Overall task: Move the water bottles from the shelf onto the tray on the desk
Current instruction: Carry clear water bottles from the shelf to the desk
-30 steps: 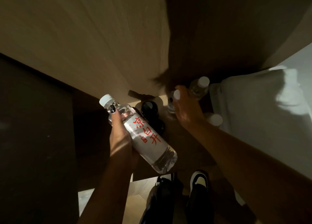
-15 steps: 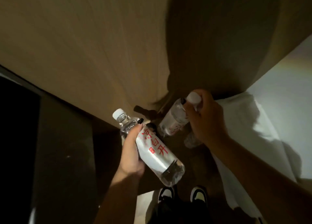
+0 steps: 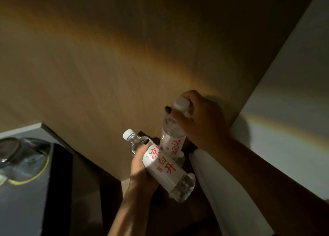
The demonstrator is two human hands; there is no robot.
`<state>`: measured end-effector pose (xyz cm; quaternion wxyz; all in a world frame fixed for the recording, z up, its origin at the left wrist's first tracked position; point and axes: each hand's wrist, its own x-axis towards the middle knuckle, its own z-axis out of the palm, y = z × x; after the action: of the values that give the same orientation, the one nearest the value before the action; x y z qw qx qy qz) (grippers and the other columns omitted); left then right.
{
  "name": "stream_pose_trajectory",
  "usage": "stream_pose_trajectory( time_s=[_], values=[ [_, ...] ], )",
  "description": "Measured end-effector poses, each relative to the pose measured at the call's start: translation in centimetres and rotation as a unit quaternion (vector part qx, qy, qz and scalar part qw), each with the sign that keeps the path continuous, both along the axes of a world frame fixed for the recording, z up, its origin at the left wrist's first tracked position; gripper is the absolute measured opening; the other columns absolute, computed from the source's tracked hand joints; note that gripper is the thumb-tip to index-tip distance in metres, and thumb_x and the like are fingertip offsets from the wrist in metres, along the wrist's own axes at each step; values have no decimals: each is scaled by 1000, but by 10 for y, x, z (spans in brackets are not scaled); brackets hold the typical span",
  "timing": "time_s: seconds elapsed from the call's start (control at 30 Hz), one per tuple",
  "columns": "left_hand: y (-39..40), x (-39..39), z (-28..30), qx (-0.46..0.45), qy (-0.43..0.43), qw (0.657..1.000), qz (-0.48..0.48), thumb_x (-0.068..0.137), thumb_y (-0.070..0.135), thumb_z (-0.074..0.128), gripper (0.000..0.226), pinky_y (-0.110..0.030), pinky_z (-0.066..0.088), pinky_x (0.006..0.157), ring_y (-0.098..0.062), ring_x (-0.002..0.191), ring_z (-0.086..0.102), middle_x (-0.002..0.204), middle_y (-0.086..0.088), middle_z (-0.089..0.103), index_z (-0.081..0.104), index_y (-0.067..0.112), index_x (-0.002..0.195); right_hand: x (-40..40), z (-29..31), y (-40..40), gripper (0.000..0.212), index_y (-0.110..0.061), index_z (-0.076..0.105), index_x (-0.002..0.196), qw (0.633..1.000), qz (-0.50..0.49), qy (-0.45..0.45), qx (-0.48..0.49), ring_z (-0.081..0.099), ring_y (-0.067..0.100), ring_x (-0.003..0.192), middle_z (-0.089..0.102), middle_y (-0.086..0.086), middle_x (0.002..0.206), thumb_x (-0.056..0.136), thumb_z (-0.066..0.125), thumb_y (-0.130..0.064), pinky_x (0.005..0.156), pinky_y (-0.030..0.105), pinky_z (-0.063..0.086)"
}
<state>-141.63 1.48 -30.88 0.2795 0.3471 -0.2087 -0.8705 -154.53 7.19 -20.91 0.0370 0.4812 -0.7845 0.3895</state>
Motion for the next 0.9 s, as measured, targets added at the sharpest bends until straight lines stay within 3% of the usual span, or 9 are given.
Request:
stream_pose_trajectory(
  time_s=[0.13, 0.23, 0.3, 0.4, 0.47, 0.57, 0.67, 0.77, 0.9],
  values=[
    [7, 0, 45, 59, 52, 996, -34, 90, 31, 49, 31, -46, 57, 54, -30, 55, 68, 64, -17, 67, 61, 5, 78, 7, 50, 11, 43, -19, 63, 103, 993, -39, 88, -67, 69, 14, 76, 74, -2, 92, 77, 61, -53, 64, 26, 54],
    [10, -2, 63, 48, 82, 995, -42, 78, 33, 60, 26, -49, 54, 73, -34, 75, 67, 83, -18, 66, 61, 9, 88, 10, 74, 18, 41, -19, 65, 99, 990, -28, 70, -120, 66, 11, 77, 73, -3, 93, 76, 59, -52, 62, 24, 55],
    [14, -5, 75, 34, 64, 997, -33, 69, 34, 67, 35, -49, 51, 81, -36, 80, 65, 87, -19, 65, 58, 10, 92, 7, 87, 24, 38, -19, 64, 102, 986, -6, 64, -151, 61, 6, 80, 70, -4, 96, 79, 62, -49, 64, 19, 52],
    [28, -12, 99, 26, 57, 998, -27, 71, 34, 67, 36, -50, 50, 79, -36, 77, 64, 81, -18, 65, 56, 9, 94, 0, 101, 37, 39, -29, 53, 114, 990, 42, -119, -69, 56, 6, 94, 57, -14, 107, 80, 66, -44, 83, 24, 51],
    [39, -17, 110, 26, 61, 998, -17, 73, 34, 67, 36, -49, 51, 78, -35, 79, 63, 80, -17, 63, 55, 9, 95, -4, 97, 47, 42, -31, 49, 114, 962, 115, -238, -72, 60, 6, 97, 59, -14, 108, 78, 69, -42, 87, 29, 52],
    [57, -21, 121, 31, 85, 995, -32, 65, 31, 76, 50, -54, 49, 85, -37, 92, 59, 93, -17, 58, 52, 14, 105, -9, 87, 67, 54, -37, 42, 119, 916, 177, -338, -128, 61, 3, 100, 57, -18, 109, 76, 74, -34, 77, 18, 51],
    [82, -23, 129, 32, 90, 994, -53, 71, 30, 72, 44, -54, 48, 88, -38, 91, 61, 103, -20, 60, 56, 11, 108, -12, 73, 93, 52, -32, 44, 116, 877, 168, -433, -120, 62, 5, 96, 59, -14, 104, 75, 75, -23, 57, 8, 49],
    [107, -22, 128, 43, 78, 995, -33, 70, 29, 76, 51, -55, 51, 84, -38, 94, 63, 108, -20, 60, 57, 15, 115, -19, 56, 111, 38, -31, 47, 94, 872, 154, -453, -106, 65, 8, 87, 62, -10, 92, 74, 77, -21, 59, 13, 51],
    [136, -16, 118, 83, 27, 994, 58, 71, 31, 74, 34, -44, 55, 67, -32, 60, 64, 73, -15, 62, 55, 13, 93, -27, 50, 126, 33, -27, 51, 90, 879, 138, -444, -104, 68, 10, 79, 66, -4, 87, 72, 78, -25, 65, 23, 52]
  ],
)
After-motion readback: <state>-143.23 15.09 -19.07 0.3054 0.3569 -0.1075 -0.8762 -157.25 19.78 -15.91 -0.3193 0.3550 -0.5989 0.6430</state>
